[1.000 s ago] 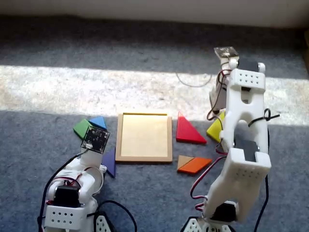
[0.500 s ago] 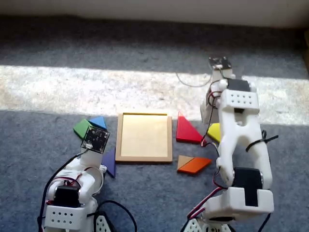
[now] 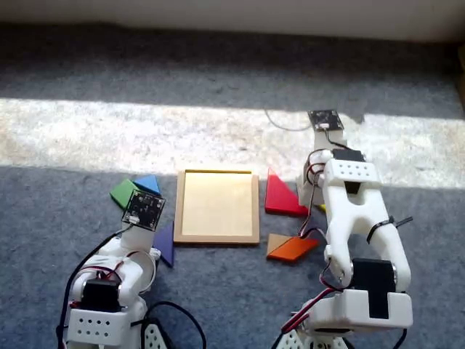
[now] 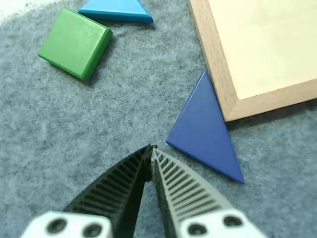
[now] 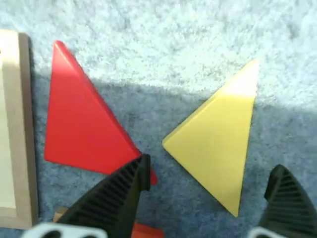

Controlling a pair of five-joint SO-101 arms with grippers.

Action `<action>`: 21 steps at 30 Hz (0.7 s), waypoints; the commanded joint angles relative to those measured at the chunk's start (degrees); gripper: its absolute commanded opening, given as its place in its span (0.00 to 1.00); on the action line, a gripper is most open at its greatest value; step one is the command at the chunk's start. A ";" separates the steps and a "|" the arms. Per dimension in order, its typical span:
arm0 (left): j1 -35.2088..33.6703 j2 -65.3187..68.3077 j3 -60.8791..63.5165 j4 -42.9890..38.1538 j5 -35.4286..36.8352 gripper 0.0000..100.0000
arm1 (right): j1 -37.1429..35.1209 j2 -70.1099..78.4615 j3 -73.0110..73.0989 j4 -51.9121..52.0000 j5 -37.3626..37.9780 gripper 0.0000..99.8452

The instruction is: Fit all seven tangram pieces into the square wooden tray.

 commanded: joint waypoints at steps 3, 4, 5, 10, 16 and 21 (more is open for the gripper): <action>-0.75 -1.71 1.19 0.09 0.44 0.01 | -0.48 -1.19 -0.31 -1.19 -0.70 0.40; -0.75 -1.71 1.19 0.09 0.44 0.01 | -0.48 -0.04 -0.40 -1.36 -0.53 0.40; -0.75 -1.71 1.19 0.09 0.44 0.01 | -0.48 1.27 -0.92 -2.15 -0.53 0.40; -0.75 -1.71 1.19 0.09 0.44 0.01 | 0.84 8.13 -5.85 -2.86 -0.53 0.40; -0.75 -1.71 1.19 0.09 0.44 0.01 | 1.80 14.02 -10.95 -2.51 -0.70 0.40; -0.75 -1.71 1.19 0.09 0.44 0.01 | 1.80 14.29 -11.56 -2.51 -0.79 0.40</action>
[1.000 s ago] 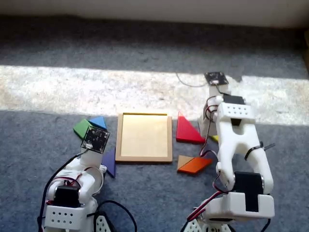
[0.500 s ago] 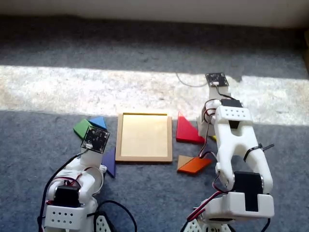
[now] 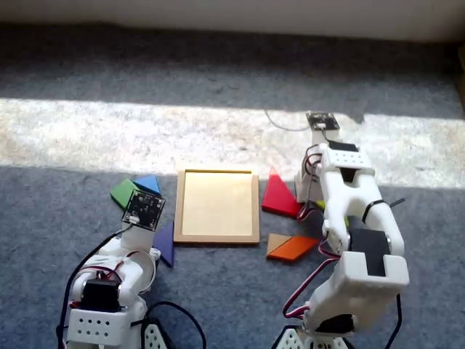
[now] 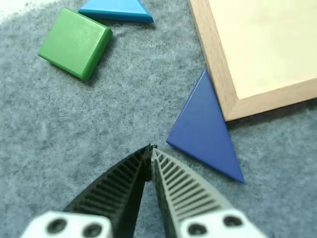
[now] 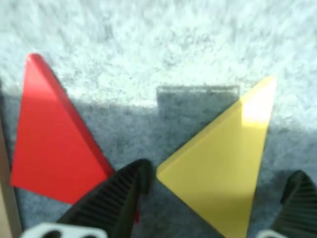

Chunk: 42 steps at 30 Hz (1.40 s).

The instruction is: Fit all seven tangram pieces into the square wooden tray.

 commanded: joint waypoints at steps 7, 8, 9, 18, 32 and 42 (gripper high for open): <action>-0.75 -1.71 1.19 0.09 0.44 0.01 | 1.45 0.04 -3.12 -1.01 -0.18 0.34; -0.75 -1.71 1.19 0.09 0.44 0.01 | 1.80 0.04 -3.12 -1.01 -0.26 0.32; -0.75 -1.71 1.19 0.09 0.44 0.01 | 2.15 0.04 -3.12 -1.10 -0.26 0.30; -0.75 -1.71 1.19 0.09 0.44 0.01 | 4.62 -0.40 -3.47 -0.66 0.00 0.19; -0.75 -1.71 1.19 0.09 0.44 0.01 | -0.04 -16.92 -6.90 10.68 0.00 0.16; -0.75 -1.71 1.19 0.09 0.44 0.01 | -16.48 -25.54 -6.81 17.89 -9.05 0.16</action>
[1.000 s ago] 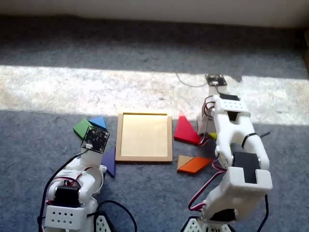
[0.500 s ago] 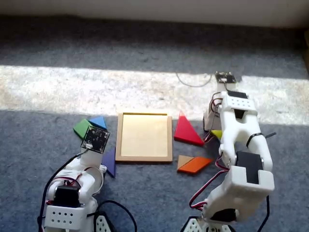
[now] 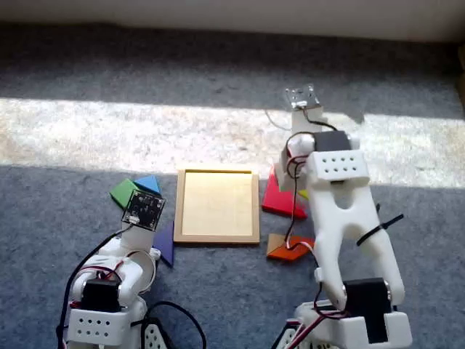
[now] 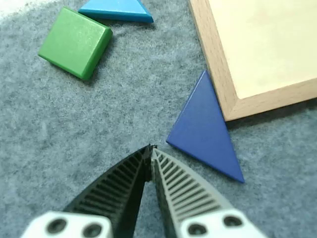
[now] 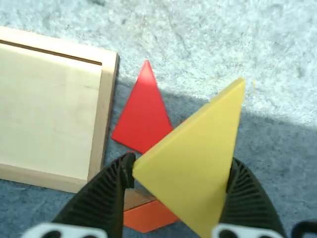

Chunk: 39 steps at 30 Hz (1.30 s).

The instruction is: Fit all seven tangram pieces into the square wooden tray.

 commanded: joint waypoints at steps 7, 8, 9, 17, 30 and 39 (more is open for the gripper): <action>-0.75 -1.71 1.19 0.09 0.44 0.01 | -16.75 -3.47 -3.21 0.40 -16.62 0.16; -0.75 -1.71 1.19 0.09 0.44 0.01 | -18.24 -3.47 -3.21 0.40 -18.20 0.16; -0.75 -1.71 1.19 0.09 0.44 0.01 | -19.82 -3.47 -3.12 -0.04 -19.52 0.16; -0.75 -1.71 1.19 0.09 0.44 0.01 | -24.48 -3.30 1.71 -10.07 -21.80 0.16; -0.75 -1.71 1.19 0.09 0.44 0.01 | -24.57 6.90 5.05 -16.04 -21.89 0.16; -0.75 -1.71 1.19 0.09 0.44 0.01 | -24.31 13.23 0.40 -15.69 -27.69 0.16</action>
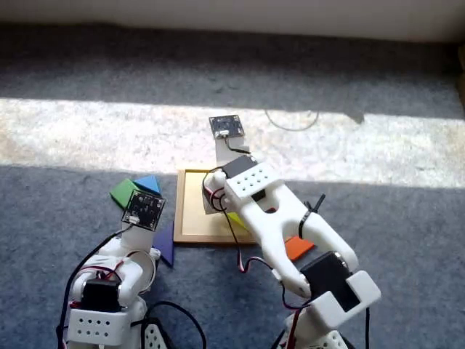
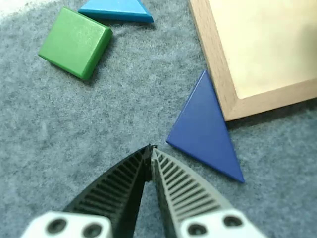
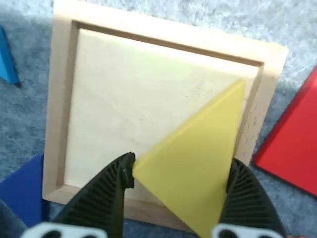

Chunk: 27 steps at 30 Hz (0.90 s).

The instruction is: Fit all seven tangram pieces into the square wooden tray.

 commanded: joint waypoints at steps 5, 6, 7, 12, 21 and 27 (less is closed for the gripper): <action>-0.75 -1.71 1.19 0.09 0.44 0.01 | 0.31 0.22 -3.38 -1.19 -4.04 0.16; -0.75 -1.71 1.19 0.09 0.44 0.01 | 0.48 0.22 -3.38 -1.19 -3.96 0.16; -0.75 -1.71 1.19 0.09 0.44 0.01 | 0.57 0.22 -3.38 -1.19 -3.87 0.17; -0.75 -1.71 1.19 0.09 0.44 0.01 | 1.27 0.22 -3.47 -1.19 -3.78 0.31; -0.75 -1.71 1.19 0.09 0.44 0.01 | 1.27 0.13 -7.08 -1.10 -0.62 0.34; -0.75 -1.71 1.19 0.09 0.44 0.01 | 1.10 -0.22 -11.12 5.58 2.99 0.24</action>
